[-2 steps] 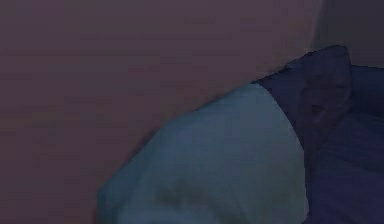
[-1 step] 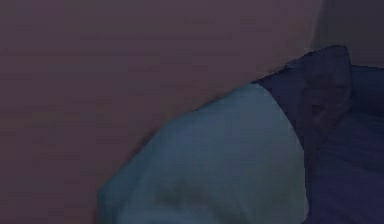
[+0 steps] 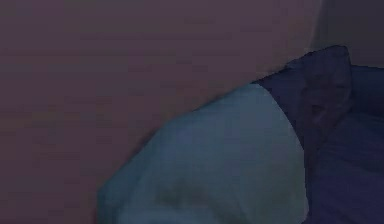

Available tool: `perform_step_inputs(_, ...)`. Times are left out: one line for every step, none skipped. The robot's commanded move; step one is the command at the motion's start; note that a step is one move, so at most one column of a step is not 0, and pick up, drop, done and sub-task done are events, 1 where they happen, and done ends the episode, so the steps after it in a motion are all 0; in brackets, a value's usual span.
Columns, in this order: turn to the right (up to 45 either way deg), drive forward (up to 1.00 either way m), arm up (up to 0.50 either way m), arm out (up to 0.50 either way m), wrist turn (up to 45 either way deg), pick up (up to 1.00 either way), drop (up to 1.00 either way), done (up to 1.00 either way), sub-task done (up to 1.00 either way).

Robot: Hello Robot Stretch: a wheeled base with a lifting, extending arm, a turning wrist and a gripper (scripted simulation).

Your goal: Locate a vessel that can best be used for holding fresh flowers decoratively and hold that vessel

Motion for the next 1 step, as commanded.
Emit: perform_step_inputs(42.0,0.00,0.00,0.00,0.0,0.00,0.00,0.00,0.00)
